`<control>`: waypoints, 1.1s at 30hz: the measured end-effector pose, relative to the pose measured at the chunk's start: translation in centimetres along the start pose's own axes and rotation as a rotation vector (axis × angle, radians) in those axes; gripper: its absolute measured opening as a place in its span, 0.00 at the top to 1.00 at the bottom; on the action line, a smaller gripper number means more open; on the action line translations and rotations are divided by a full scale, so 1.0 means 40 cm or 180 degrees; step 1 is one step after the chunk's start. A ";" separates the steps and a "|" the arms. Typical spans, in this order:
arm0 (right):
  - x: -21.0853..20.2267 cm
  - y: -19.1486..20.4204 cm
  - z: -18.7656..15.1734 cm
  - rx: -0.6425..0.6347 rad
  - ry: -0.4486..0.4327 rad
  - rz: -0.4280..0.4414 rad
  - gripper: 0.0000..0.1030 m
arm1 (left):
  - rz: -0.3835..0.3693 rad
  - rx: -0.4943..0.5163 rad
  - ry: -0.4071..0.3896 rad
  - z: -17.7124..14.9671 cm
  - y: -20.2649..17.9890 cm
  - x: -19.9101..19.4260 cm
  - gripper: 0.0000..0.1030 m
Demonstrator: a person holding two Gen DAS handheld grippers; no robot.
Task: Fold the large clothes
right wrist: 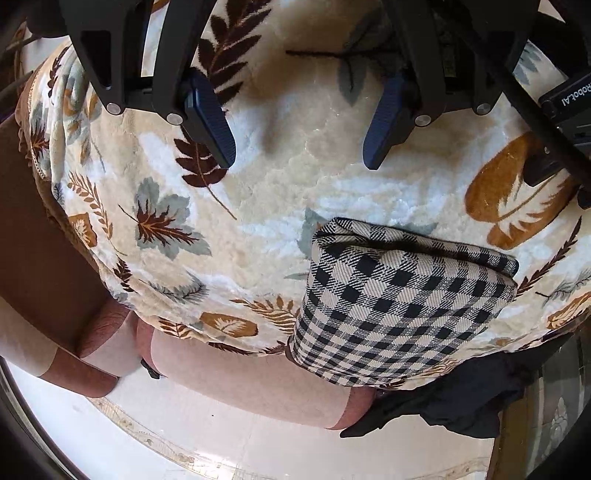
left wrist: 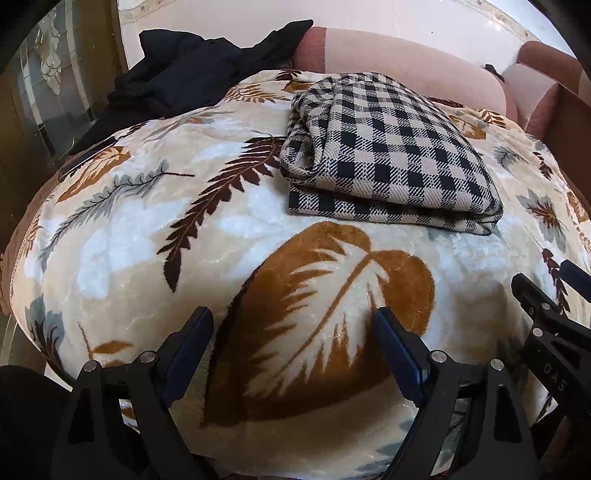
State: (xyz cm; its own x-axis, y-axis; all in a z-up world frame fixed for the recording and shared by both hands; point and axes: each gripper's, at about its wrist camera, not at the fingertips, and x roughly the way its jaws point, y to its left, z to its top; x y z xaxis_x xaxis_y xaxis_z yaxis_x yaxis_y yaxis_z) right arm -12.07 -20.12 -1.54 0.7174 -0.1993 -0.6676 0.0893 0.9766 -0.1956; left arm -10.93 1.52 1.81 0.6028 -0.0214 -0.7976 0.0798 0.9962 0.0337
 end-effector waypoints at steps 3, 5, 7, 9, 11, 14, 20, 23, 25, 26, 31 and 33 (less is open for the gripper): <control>-0.001 0.000 0.000 0.0002 0.0000 0.0001 0.27 | 0.0023 0.0006 -0.0014 -0.001 0.000 -0.001 0.15; -0.003 -0.001 0.000 0.0007 -0.0002 0.0006 0.26 | 0.0048 0.0011 -0.0047 -0.001 0.000 -0.003 0.16; -0.006 -0.001 0.000 0.0014 -0.0008 0.0015 0.26 | 0.0086 0.0016 -0.0120 -0.001 -0.001 -0.012 0.16; -0.010 -0.003 0.000 0.0025 -0.0023 0.0036 0.26 | 0.0138 0.0028 -0.0242 -0.001 -0.005 -0.029 0.16; -0.016 -0.004 0.001 0.0031 -0.0046 0.0051 0.26 | 0.0150 0.0060 -0.0347 0.000 -0.010 -0.044 0.16; -0.025 -0.003 0.002 0.0029 -0.0080 0.0055 0.25 | 0.0144 0.0107 -0.0385 -0.001 -0.020 -0.053 0.16; -0.038 -0.008 -0.002 0.0062 -0.0085 0.0074 0.24 | 0.0143 0.0185 -0.0389 -0.013 -0.031 -0.061 0.16; -0.046 -0.014 -0.004 0.0085 -0.0101 0.0074 0.24 | 0.0152 0.0196 -0.0390 -0.020 -0.033 -0.067 0.15; -0.053 -0.018 -0.006 0.0098 -0.0117 0.0076 0.24 | 0.0150 0.0193 -0.0386 -0.025 -0.033 -0.070 0.16; -0.056 -0.019 -0.007 0.0101 -0.0124 0.0075 0.24 | 0.0155 0.0191 -0.0389 -0.028 -0.032 -0.073 0.16; -0.075 -0.021 -0.012 0.0108 -0.0160 0.0086 0.24 | 0.0140 0.0164 -0.0374 -0.038 -0.026 -0.080 0.16; -0.081 -0.020 -0.014 0.0105 -0.0174 0.0090 0.23 | 0.0108 0.0149 -0.0368 -0.042 -0.023 -0.083 0.16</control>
State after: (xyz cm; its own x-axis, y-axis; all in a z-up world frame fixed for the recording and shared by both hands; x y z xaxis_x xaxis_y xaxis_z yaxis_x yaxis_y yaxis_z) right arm -14.85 -20.28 0.39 0.7566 -0.1678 -0.6320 0.0906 0.9841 -0.1528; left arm -14.32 0.81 3.42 0.6932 0.0000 -0.7207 0.0933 0.9916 0.0896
